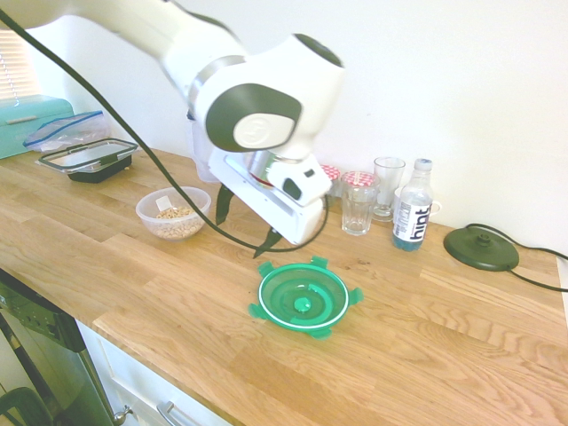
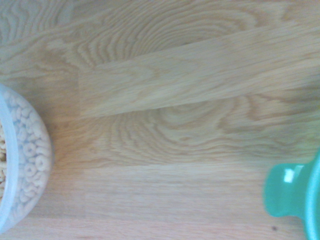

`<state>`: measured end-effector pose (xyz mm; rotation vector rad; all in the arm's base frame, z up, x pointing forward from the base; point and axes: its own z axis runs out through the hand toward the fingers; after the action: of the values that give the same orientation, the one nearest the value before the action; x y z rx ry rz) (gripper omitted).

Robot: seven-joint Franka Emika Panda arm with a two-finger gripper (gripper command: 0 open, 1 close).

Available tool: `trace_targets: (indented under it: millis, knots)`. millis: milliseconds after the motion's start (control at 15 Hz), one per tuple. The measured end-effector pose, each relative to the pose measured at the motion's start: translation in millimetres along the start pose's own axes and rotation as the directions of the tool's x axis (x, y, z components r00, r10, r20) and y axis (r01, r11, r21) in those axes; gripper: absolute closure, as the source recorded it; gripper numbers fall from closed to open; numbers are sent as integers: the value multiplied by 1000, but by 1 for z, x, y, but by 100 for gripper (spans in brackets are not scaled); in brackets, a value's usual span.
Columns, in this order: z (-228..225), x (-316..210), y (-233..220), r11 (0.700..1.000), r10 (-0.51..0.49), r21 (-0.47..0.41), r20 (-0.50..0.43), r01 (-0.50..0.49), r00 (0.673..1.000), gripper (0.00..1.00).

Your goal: Cover the lid of food container

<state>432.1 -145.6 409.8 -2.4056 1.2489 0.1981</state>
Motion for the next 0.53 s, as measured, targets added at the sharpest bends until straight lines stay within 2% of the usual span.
trace_targets:
  millis: [333, 533]
  knots:
    - [-39, 76, 74, 989, 80, 118, 101, -92, 992, 0]
    - [-50, 115, 115, 977, 83, 181, 168, -113, 982, 0]
